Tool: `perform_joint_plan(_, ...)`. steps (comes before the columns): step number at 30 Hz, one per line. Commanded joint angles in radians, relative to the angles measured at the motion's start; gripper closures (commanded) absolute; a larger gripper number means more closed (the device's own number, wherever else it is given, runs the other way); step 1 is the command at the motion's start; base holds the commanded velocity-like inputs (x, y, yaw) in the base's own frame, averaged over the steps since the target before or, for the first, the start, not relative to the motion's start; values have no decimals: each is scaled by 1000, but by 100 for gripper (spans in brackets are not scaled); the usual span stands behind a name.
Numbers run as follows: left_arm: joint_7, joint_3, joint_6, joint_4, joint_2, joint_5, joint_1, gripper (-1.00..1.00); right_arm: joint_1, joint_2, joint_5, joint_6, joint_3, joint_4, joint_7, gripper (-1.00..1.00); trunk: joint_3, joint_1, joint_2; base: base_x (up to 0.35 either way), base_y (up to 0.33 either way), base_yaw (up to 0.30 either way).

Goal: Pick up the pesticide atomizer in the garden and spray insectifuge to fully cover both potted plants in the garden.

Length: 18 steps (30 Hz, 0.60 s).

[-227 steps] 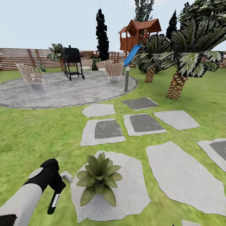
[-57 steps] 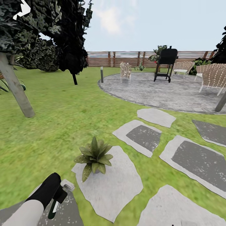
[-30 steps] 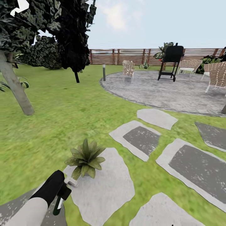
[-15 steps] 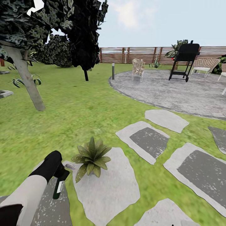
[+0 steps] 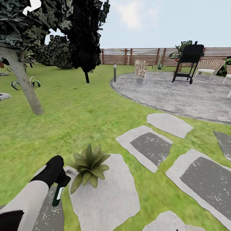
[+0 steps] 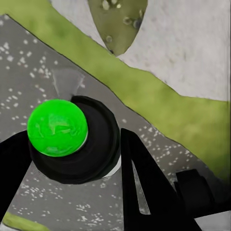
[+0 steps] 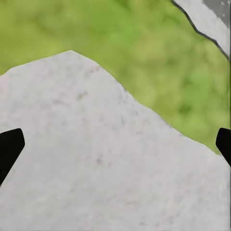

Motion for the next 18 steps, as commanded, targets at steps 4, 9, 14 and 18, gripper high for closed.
perform_joint_plan(4,-10,4,3,-1,-2,-10,0,100,-1,1,10,-4,-7,2,-5,-100,-1,0,0,271,-170,1)
perform_joint_plan(9,-10,4,3,-1,-1,-11,0,100,-1,2,10,-4,-7,2,-5,-100,-1,0,0,210,-206,165)
perform_joint_plan(14,-10,4,3,-1,1,-11,0,100,0,3,10,-4,-7,3,-6,-100,-1,0,0,57,-261,269)
perform_joint_plan(18,-10,4,3,-1,1,-11,0,100,-1,3,10,-4,-7,4,-6,-100,-1,0,0,4,-272,277)
